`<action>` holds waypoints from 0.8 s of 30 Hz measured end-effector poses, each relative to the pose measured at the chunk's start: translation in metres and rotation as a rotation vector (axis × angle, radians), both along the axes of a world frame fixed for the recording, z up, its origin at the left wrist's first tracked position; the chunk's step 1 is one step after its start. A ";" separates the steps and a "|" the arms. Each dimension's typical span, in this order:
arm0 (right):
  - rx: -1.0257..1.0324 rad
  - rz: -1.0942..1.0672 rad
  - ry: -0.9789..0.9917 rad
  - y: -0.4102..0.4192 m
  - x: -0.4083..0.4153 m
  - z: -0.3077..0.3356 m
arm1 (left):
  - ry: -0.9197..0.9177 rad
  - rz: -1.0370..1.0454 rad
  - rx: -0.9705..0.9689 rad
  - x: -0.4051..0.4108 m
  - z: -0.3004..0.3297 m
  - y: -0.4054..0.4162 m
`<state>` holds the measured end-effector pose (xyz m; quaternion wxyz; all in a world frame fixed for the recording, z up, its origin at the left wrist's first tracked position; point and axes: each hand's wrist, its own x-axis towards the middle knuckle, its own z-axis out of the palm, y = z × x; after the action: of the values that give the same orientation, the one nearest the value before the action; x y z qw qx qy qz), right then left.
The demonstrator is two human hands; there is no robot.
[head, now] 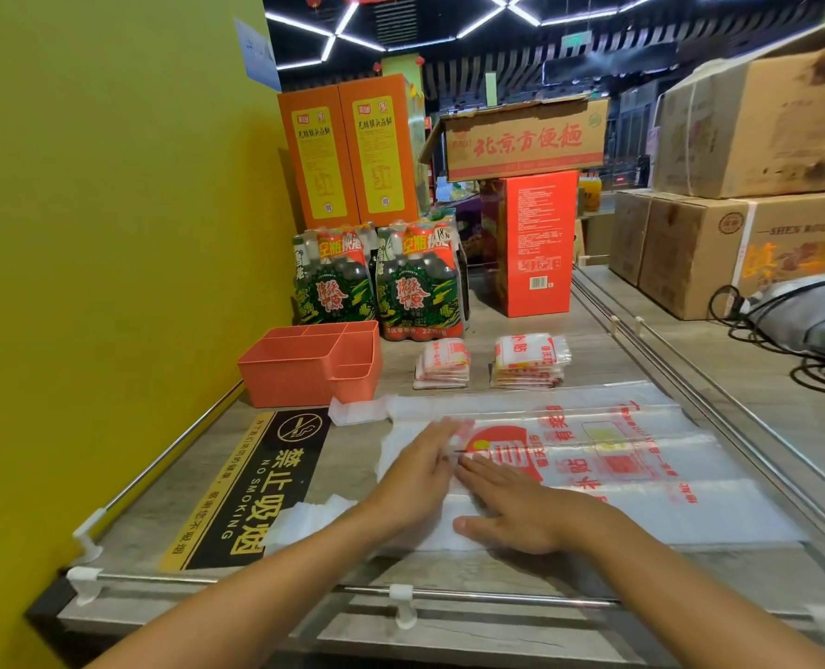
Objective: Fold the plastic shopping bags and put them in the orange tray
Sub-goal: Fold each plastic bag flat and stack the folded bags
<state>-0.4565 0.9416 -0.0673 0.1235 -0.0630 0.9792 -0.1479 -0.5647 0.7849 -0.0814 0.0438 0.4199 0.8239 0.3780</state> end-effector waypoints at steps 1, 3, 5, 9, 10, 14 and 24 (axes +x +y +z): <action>-0.014 0.006 0.013 0.000 0.001 0.000 | 0.096 -0.047 -0.109 0.001 -0.001 0.001; -0.077 0.004 0.035 0.002 0.000 0.000 | 0.286 -0.119 -0.306 0.001 -0.004 0.002; -0.172 -0.025 0.000 0.008 -0.001 0.003 | 0.340 -0.140 -0.397 0.001 -0.006 0.000; -0.217 -0.204 0.074 0.028 -0.002 0.014 | 0.350 -0.140 -0.545 0.000 -0.010 0.002; -0.176 -0.237 0.112 0.030 -0.001 0.016 | 0.364 -0.146 -0.575 0.001 -0.012 0.003; -0.068 -0.183 0.151 0.014 0.004 0.017 | 0.352 -0.182 -0.596 0.000 -0.013 0.004; 0.117 -0.126 -0.049 -0.002 0.003 -0.007 | 0.268 -0.251 -0.653 -0.012 -0.008 -0.025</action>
<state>-0.4537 0.9398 -0.0739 0.1415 0.0096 0.9849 -0.0992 -0.5762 0.7600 -0.0892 0.1130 0.5274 0.8416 0.0287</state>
